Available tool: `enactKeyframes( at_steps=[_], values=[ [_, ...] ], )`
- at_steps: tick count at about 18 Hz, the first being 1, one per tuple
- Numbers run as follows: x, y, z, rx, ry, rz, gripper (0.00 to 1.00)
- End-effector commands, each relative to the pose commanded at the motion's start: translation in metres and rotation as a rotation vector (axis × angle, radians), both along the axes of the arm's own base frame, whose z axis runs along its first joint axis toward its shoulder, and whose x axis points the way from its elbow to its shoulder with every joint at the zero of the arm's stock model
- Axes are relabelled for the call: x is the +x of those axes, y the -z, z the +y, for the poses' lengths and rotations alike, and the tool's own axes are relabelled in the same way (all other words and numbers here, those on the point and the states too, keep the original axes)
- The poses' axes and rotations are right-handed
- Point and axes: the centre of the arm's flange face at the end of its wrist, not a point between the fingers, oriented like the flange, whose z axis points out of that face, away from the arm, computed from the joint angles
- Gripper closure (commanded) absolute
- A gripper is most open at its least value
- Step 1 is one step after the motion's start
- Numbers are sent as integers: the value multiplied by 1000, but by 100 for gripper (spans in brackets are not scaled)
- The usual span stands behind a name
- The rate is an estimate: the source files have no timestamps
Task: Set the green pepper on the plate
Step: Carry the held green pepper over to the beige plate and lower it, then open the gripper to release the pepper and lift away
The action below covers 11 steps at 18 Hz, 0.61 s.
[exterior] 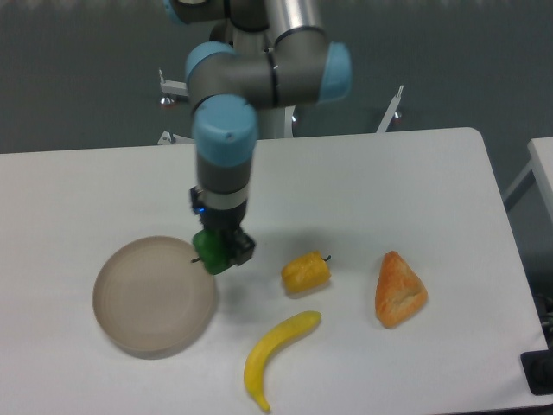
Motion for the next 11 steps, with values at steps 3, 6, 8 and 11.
enactKeyframes(
  at_steps=[3,6,8,11],
  values=[
    [24,22,8,-30,19,-13,78],
    [32,42,18,-25,24,-12,72],
    [39,50,23,-6,5,-8,57],
    [43,51,25,0,11,-3,0]
  ],
)
